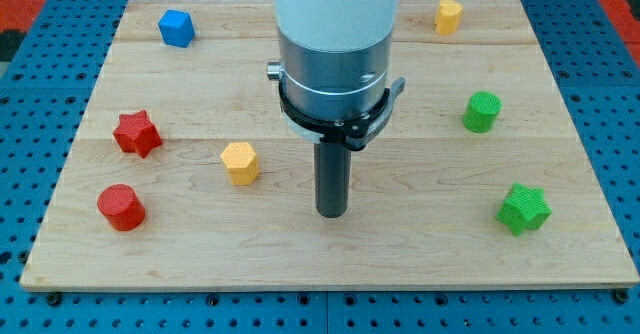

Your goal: Slide the yellow hexagon to the center

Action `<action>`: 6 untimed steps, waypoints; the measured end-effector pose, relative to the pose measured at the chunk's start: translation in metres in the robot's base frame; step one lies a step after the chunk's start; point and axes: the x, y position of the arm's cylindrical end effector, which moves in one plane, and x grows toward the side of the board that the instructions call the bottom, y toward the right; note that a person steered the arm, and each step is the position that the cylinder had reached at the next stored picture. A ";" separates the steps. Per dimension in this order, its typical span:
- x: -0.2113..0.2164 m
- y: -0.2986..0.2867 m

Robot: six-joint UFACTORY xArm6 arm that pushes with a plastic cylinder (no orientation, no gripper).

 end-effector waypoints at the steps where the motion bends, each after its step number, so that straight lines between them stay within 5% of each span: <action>1: 0.004 0.001; 2: 0.005 -0.003; 3: 0.051 -0.038; 4: 0.008 -0.151; 5: -0.041 -0.147; 6: -0.041 -0.064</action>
